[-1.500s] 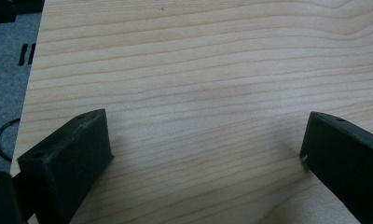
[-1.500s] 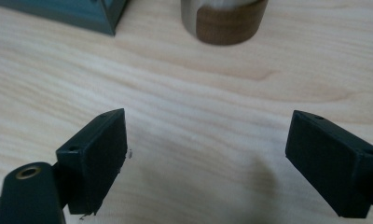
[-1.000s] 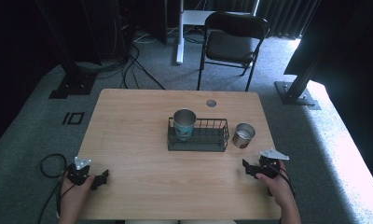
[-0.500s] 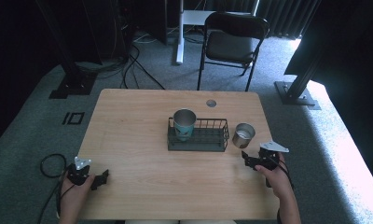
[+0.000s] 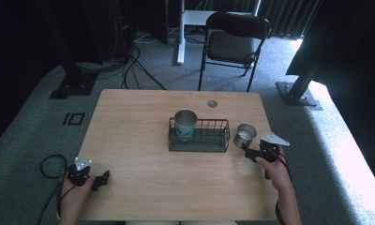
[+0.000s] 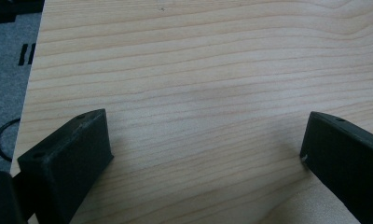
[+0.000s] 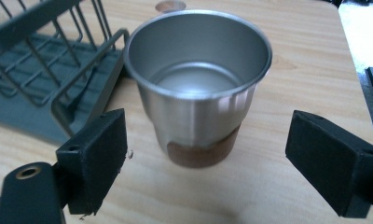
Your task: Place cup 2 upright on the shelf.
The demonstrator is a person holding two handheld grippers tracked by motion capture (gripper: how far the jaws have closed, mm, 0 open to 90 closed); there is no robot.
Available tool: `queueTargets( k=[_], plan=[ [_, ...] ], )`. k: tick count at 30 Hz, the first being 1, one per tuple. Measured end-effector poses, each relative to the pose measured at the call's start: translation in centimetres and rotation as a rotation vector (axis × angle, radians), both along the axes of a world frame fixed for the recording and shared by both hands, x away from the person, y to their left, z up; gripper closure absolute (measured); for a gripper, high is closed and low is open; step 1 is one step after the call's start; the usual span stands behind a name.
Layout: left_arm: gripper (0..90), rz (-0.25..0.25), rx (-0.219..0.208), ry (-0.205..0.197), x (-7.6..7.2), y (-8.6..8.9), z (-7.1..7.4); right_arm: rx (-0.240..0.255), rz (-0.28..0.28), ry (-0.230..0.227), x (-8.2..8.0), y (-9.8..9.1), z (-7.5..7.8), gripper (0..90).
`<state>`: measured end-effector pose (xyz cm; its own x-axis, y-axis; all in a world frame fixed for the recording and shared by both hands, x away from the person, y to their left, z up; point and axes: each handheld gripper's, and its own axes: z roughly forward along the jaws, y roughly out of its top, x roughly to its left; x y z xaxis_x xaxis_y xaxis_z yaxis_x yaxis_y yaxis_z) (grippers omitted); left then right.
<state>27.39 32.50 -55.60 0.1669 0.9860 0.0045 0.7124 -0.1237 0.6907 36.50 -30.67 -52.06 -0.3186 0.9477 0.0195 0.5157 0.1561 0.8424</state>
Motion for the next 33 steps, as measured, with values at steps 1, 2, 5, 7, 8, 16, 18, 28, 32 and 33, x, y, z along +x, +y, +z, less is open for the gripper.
queueTargets(
  k=[1,2,5,7,8,16,18,28,32,33],
  plan=[
    [2.3,0.000,0.000,0.000,0.0,0.0,0.0,0.003,-0.002,-0.004,0.1,0.0,0.0,12.4],
    [2.2,0.000,0.000,0.000,0.0,0.0,0.0,0.003,-0.002,-0.004,0.1,0.0,0.0,12.4],
    [2.2,0.000,0.000,0.000,0.0,0.0,0.0,-0.005,0.006,-0.020,0.6,0.1,0.2,12.1],
    [2.3,0.000,0.000,0.000,0.0,0.0,0.0,0.000,0.009,-0.029,0.9,0.2,0.3,11.7],
    [2.3,0.000,0.000,0.000,0.0,0.0,0.0,0.000,0.011,-0.035,1.0,0.3,0.4,11.7],
    [2.2,0.000,0.000,0.000,0.0,0.0,0.0,0.007,0.011,-0.040,1.9,0.7,0.3,11.7],
    [2.3,0.000,0.000,0.000,0.0,0.0,0.0,0.011,0.014,-0.038,2.1,0.8,0.2,11.7],
    [2.2,0.000,0.000,0.000,0.0,0.0,0.0,0.030,0.014,-0.058,3.0,1.3,0.0,11.5],
    [2.3,0.000,0.000,0.000,0.0,0.0,0.0,0.029,0.017,-0.063,3.4,1.5,-0.1,11.5],
    [2.2,0.000,0.000,0.000,0.0,0.0,0.0,0.027,0.016,-0.062,3.5,1.5,-0.2,11.5]
  ],
)
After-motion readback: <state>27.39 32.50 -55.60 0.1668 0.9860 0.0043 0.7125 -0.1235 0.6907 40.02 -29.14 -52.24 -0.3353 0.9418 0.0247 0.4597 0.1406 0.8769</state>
